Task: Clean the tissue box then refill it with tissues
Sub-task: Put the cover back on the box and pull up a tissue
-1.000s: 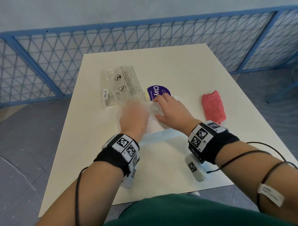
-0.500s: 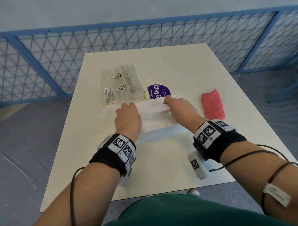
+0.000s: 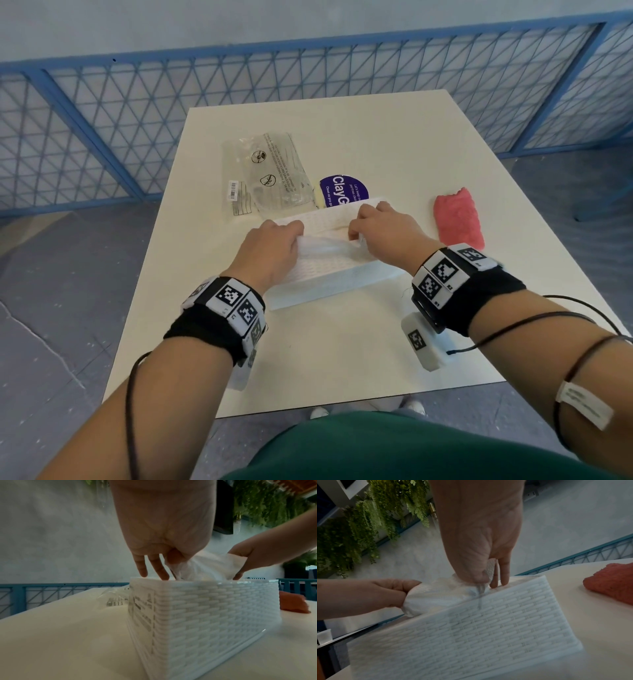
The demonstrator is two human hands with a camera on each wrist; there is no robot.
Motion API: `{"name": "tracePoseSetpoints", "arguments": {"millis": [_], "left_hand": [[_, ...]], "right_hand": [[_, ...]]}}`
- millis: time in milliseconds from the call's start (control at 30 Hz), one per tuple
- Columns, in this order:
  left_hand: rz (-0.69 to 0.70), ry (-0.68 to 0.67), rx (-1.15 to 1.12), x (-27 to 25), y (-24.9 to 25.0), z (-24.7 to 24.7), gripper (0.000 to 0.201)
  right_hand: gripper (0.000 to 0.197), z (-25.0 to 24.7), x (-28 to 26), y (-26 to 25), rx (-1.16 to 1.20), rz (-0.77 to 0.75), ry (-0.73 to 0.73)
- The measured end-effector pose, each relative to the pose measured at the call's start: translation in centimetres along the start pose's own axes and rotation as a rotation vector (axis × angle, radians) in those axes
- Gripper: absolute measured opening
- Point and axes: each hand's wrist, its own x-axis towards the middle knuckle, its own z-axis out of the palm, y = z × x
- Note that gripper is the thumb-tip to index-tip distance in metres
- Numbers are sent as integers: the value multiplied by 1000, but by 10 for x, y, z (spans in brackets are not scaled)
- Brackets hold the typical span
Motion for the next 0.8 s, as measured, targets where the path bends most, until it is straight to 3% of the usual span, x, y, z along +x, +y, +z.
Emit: {"name": "tracePoseSetpoints", "arguments": {"millis": [100, 200, 267, 367, 433, 500, 567, 667, 733, 800], "left_hand": [[13, 30, 34, 0, 1, 0, 20], [-47, 9, -95, -2, 2, 0, 24], [-63, -17, -152, -5, -6, 6, 46], [-65, -138, -63, -11, -29, 16, 100], [-125, -117, -174, -13, -39, 19, 111], [-219, -19, -412, -14, -43, 19, 103], [-261, 28, -603, -15, -45, 19, 81], [-293, 122, -739, -17, -48, 25, 55], [-304, 178, -782, -16, -48, 29, 49], [-314, 214, -802, -13, -43, 31, 46]], "right_hand": [[37, 3, 4, -1, -47, 21, -2], [36, 4, 4, 5, 56, 52, 11], [35, 6, -2, 15, 184, 119, 54], [45, 13, -14, 29, 328, 250, 70], [51, 19, -18, 32, 367, 286, 95], [56, 24, -21, 34, 436, 346, 150], [60, 27, -25, 37, 602, 452, 153], [84, 25, -33, 43, 921, 477, -15], [107, 23, -35, 44, 904, 398, -143], [111, 25, -31, 48, 845, 384, -110]]}}
